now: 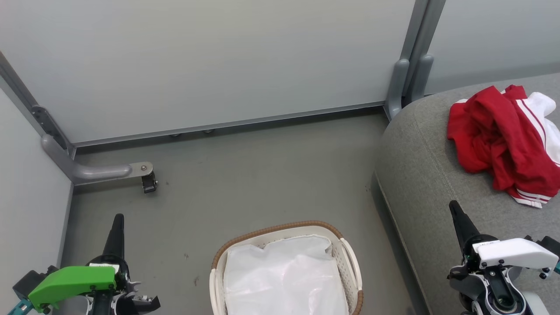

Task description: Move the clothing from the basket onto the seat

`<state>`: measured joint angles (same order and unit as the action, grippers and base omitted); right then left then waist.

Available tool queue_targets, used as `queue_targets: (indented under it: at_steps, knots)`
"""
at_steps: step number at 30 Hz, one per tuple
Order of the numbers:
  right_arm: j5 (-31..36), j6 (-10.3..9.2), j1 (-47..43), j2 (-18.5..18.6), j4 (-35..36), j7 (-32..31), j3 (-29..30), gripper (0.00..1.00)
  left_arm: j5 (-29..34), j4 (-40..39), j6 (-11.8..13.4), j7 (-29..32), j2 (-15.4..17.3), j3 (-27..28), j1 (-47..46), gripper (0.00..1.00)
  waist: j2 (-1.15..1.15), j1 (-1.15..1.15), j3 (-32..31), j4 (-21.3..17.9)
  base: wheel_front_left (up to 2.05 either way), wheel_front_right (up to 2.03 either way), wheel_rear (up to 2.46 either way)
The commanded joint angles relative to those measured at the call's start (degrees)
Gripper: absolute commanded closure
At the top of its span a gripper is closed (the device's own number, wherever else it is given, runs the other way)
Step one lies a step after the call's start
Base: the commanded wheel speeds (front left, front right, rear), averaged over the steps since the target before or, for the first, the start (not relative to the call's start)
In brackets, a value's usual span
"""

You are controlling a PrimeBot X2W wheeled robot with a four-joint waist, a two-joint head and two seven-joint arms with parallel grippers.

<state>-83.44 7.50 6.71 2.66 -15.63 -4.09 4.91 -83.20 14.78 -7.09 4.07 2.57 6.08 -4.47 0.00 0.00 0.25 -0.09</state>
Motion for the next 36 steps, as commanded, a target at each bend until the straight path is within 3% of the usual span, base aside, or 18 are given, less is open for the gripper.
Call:
queue_targets:
  at_steps: [1, 23, 36]
  knots:
    - [-1.3, -0.01, -0.5, 0.3, 0.5, -0.5, 0.4, 1.0, -1.3, -0.5, -0.3, 0.4, 0.4, 0.3, -1.3, 1.0, 0.0, 0.0, 0.0, 0.0, 0.0, 0.0, 0.0]
    - [-9.3, -0.02, -0.8, 0.4, 1.9, -2.7, 1.9, 1.0, -9.6, -0.8, -0.6, 2.7, 0.5, 0.6, -2.3, 1.0, 0.0, 0.0, -0.1, 0.1, 0.0, 0.0, 0.0]
    - [-9.1, -0.01, -0.8, 0.4, 1.8, -2.6, 1.8, 1.0, -9.3, -0.8, -0.6, 2.7, 0.5, 0.5, -2.1, 1.0, 0.0, 0.0, -0.1, 0.1, 0.0, 0.0, 0.0]
